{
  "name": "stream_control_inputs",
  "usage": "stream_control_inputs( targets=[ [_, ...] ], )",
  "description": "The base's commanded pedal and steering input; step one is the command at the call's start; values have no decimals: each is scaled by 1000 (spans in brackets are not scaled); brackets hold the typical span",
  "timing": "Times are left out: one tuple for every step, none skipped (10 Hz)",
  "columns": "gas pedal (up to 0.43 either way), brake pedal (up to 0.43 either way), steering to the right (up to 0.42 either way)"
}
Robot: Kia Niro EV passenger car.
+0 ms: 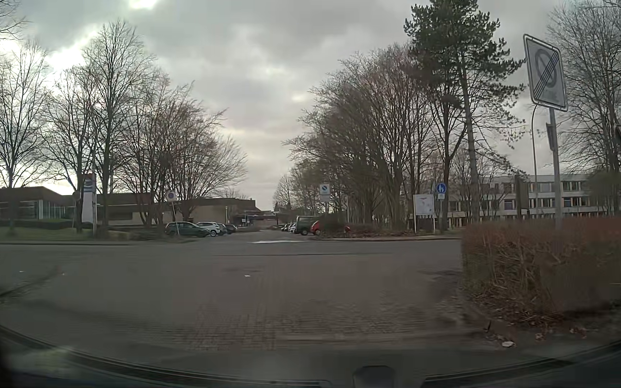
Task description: Follow the waypoints while adhering to traffic rules and regulations
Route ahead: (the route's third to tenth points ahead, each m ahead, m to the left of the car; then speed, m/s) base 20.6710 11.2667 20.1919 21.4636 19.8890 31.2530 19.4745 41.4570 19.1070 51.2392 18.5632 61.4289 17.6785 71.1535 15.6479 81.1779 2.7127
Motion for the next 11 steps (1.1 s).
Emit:
stream_control_inputs(
  targets=[
    [20, 0, -125],
    [20, 0, -114],
    [28, 0, -110],
    [28, 0, -108],
    [28, 0, -101],
    [28, 0, -93],
    [28, 0, -89],
    [28, 0, -82],
    [28, 0, -72],
    [28, 0, -64],
    [28, 0, -57]
  ],
)
